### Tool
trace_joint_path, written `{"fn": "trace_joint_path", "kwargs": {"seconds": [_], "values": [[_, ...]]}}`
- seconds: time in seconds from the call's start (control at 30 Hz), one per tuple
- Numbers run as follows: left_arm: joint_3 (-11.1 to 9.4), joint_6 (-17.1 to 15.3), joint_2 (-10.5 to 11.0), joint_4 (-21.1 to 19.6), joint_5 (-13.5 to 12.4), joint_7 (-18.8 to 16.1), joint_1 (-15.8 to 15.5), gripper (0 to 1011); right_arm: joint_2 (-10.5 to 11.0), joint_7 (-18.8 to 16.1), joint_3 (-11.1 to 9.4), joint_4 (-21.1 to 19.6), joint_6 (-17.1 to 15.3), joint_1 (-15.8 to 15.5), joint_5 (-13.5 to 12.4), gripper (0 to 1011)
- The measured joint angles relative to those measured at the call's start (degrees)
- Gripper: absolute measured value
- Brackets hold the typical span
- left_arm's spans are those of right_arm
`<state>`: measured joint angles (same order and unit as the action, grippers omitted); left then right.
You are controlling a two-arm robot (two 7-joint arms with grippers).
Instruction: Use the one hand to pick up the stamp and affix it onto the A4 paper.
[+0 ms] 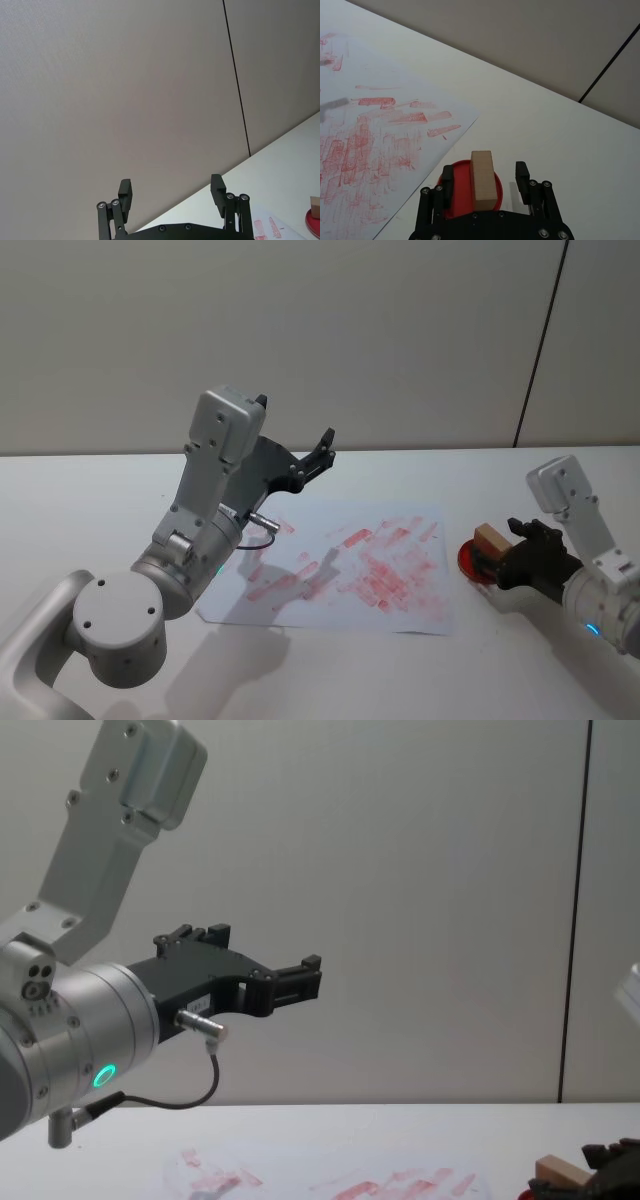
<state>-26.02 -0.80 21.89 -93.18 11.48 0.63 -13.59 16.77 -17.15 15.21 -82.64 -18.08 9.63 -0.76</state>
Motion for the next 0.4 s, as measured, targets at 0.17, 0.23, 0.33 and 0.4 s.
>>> {"fn": "trace_joint_path", "kwargs": {"seconds": [0.17, 0.23, 0.33, 0.4], "values": [[0.0, 0.0, 0.0, 0.0, 0.0, 0.0, 0.0, 1002, 0.0, 0.0, 0.0, 0.1, 0.0, 0.0, 0.1, 847], [0.0, 0.0, 0.0, 0.0, 0.0, 0.0, 0.0, 1001, 0.0, 0.0, 0.0, 0.1, 0.0, 0.0, 0.1, 900], [0.0, 0.0, 0.0, 0.0, 0.0, 0.0, 0.0, 1001, 0.0, 0.1, 0.0, 0.1, -0.1, -0.1, 0.1, 987], [0.0, 0.0, 0.0, 0.0, 0.0, 0.0, 0.0, 1002, 0.0, 0.1, 0.0, 0.2, -0.1, -0.1, 0.1, 1001]]}}
